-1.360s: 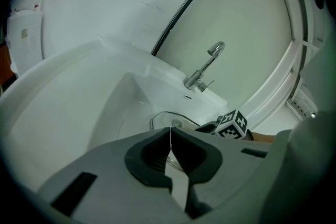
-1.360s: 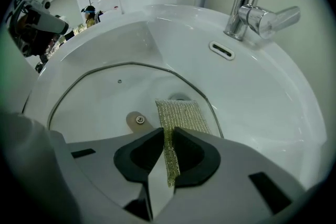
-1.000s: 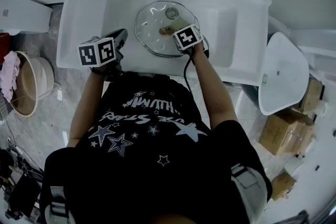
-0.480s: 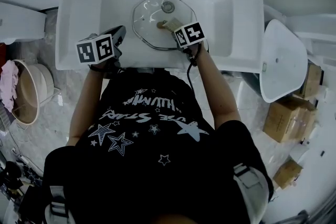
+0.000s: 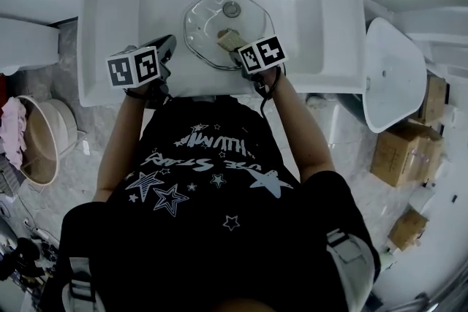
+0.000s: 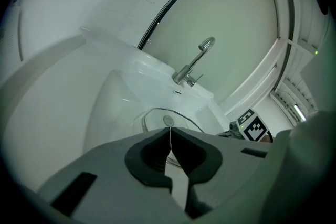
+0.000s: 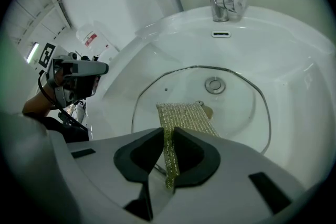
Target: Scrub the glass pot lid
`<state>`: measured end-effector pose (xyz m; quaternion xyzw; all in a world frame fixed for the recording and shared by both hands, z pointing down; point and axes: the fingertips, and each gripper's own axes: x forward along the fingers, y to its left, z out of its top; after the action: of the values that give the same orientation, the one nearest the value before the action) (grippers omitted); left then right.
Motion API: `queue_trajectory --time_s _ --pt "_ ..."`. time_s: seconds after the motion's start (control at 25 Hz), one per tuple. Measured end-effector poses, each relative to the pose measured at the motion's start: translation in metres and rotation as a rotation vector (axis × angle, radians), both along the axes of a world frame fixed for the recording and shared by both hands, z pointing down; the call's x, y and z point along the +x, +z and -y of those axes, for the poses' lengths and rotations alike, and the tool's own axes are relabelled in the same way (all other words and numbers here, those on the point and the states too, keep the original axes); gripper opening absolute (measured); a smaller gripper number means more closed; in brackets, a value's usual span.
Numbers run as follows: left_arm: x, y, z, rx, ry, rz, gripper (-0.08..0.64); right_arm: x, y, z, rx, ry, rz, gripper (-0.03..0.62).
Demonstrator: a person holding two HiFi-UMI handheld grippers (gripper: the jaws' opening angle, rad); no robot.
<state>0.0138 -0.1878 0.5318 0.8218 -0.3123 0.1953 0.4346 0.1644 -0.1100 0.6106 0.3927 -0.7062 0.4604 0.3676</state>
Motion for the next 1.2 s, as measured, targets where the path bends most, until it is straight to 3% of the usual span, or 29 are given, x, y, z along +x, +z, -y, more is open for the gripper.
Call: queue_trajectory --time_s 0.32,0.76,1.2 --pt "0.003 0.005 0.007 -0.020 0.095 0.001 0.012 0.000 -0.011 0.011 0.077 0.097 0.001 0.063" --pt "0.020 0.016 0.016 -0.016 0.306 0.005 0.012 0.009 -0.039 0.023 0.238 0.309 -0.016 0.063" --pt "0.021 0.005 0.002 -0.007 0.313 -0.018 0.012 0.002 -0.062 0.014 0.379 0.338 -0.038 0.061"
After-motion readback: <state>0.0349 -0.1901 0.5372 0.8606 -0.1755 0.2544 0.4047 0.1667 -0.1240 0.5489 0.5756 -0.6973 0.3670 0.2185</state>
